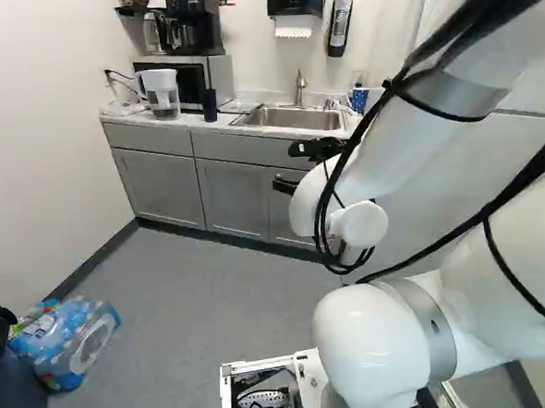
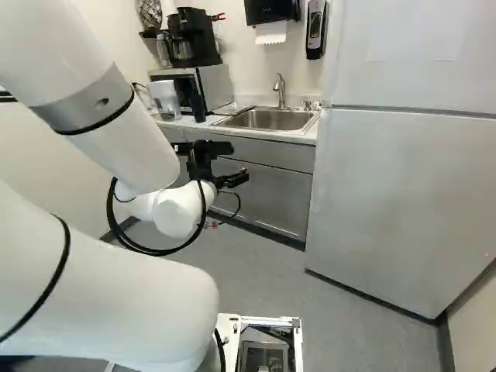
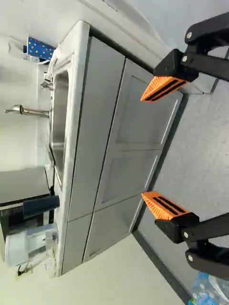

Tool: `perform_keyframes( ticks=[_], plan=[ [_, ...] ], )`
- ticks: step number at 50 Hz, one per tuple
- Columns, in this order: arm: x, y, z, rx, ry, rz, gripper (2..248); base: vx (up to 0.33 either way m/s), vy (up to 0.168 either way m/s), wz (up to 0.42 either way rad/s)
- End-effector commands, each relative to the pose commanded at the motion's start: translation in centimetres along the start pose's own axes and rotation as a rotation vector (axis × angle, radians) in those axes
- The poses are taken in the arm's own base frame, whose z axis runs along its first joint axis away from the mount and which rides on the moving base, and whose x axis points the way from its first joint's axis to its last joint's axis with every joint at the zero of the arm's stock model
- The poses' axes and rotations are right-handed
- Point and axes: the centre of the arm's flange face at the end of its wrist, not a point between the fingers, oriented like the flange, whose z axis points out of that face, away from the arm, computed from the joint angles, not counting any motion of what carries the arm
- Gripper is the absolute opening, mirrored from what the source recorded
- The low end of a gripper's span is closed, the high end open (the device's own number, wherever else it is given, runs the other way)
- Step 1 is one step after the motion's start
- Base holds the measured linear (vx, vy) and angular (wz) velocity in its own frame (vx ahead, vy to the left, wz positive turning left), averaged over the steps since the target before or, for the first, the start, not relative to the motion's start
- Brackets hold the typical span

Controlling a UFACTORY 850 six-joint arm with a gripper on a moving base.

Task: Rinse the cup and place it in the tray

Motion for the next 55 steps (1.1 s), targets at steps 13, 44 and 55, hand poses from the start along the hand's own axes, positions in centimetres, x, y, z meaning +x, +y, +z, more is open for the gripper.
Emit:
perform_keyframes(
  ticks=[13, 44, 55],
  plan=[
    [1.5, 0.1, 0.6, -0.002, 0.034, 0.001, 247, 0.000, 0.000, 0.000],
    [5.4, 0.4, 2.3, -0.013, 0.108, 0.003, 247, 0.000, 0.000, 0.000],
    [6.8, 0.4, 2.9, -0.013, 0.133, 0.003, 247, 0.000, 0.000, 0.000]
  ],
)
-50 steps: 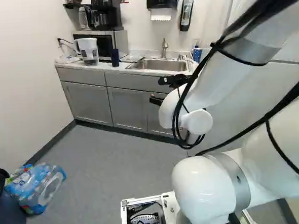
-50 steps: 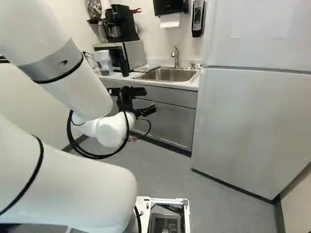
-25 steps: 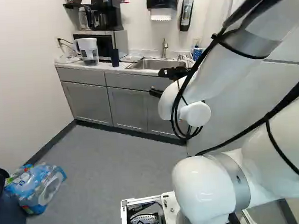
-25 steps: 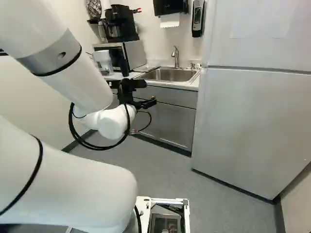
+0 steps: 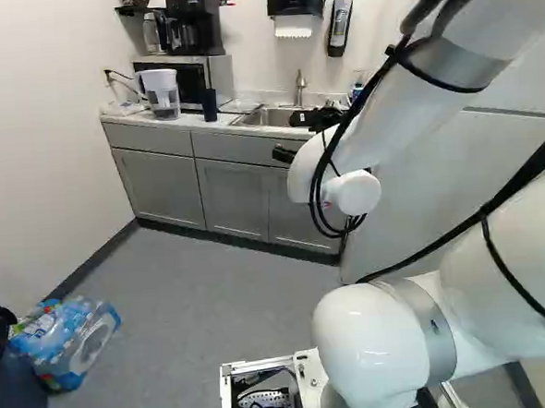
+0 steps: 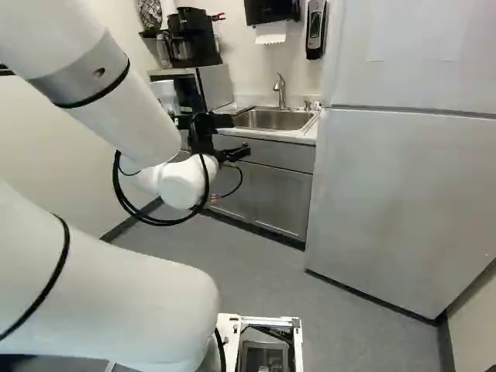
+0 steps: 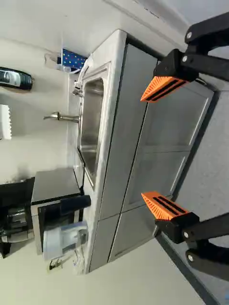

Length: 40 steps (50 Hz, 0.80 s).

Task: Rinse the cup and place it in the tray

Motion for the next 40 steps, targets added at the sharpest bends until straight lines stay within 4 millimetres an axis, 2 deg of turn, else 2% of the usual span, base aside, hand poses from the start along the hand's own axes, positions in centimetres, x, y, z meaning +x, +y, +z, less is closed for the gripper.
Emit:
perform_keyframes(
  ticks=[40],
  plan=[
    [4.7, 0.0, 2.9, 0.001, 0.083, 0.000, 247, 0.000, 0.000, 0.000]
  ],
)
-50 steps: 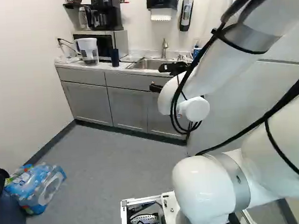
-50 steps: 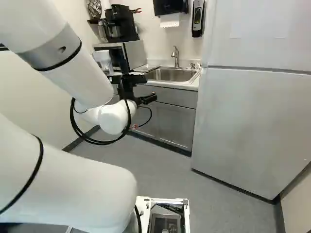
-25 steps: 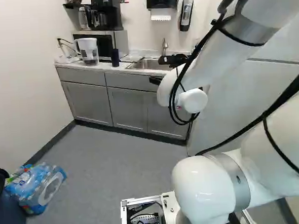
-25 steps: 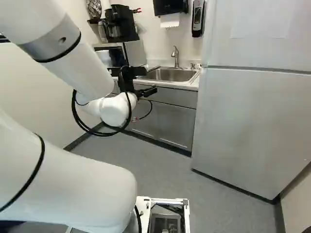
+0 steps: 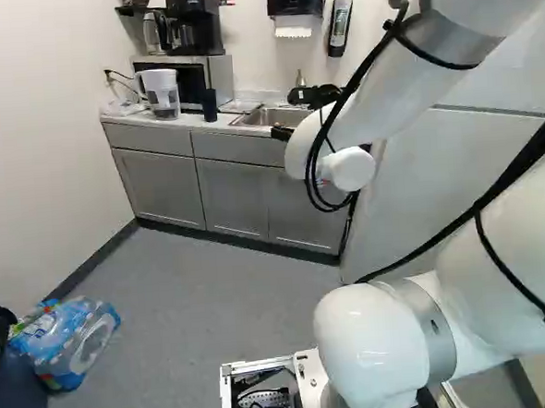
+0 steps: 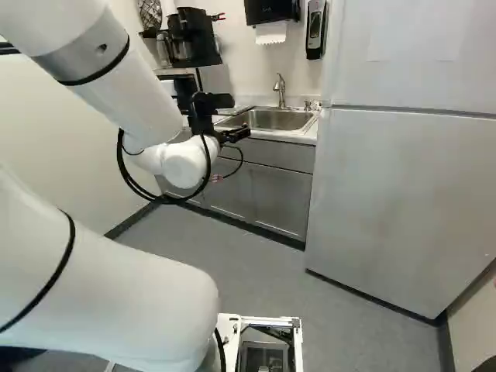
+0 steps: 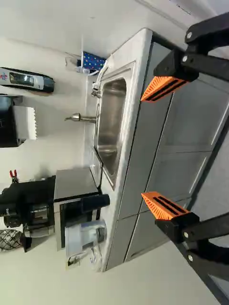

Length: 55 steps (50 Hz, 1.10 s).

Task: Rinse the cup and place it in the tray

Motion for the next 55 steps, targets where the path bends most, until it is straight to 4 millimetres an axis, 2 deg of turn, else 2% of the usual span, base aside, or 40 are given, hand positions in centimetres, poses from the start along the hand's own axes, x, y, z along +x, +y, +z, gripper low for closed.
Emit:
perform_keyframes(
  ticks=[55],
  plan=[
    [5.1, 0.0, 2.6, 0.001, 0.021, 0.000, 247, 0.000, 0.000, 0.000]
  ],
)
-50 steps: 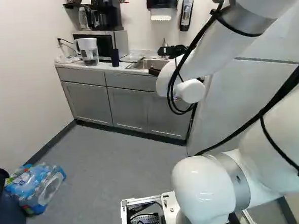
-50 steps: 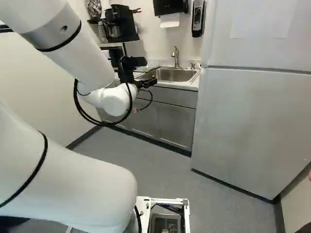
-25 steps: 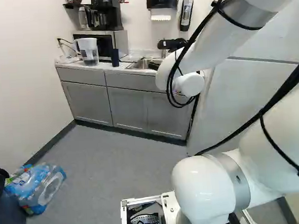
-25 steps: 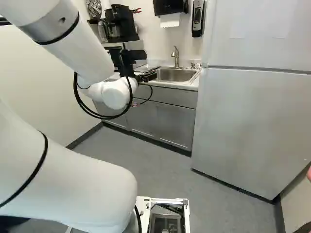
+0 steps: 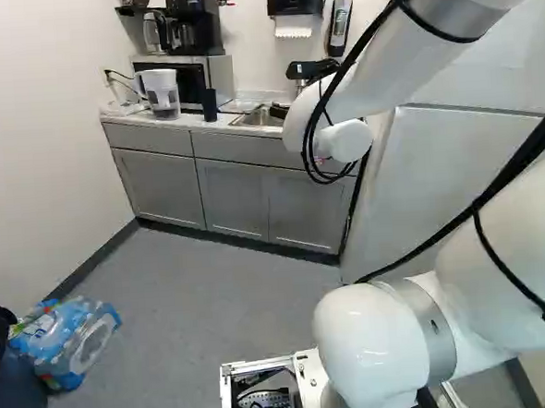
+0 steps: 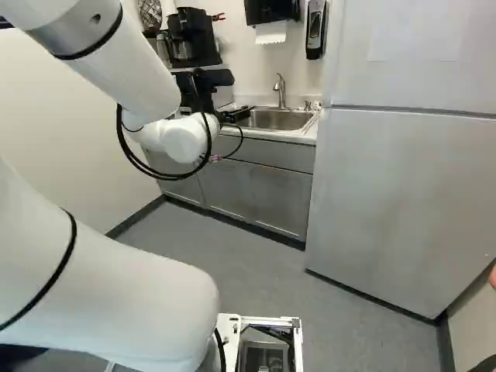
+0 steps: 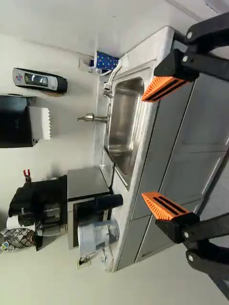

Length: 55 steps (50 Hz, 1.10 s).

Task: Rinse the cup and place it in the tray

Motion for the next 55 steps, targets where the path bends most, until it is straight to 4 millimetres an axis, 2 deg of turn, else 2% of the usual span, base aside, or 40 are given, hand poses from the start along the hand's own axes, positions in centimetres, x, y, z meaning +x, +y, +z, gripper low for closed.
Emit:
perform_keyframes(
  ticks=[55],
  plan=[
    [4.6, 0.0, 2.4, 0.001, -0.049, 0.000, 247, 0.000, 0.000, 0.000]
  ],
)
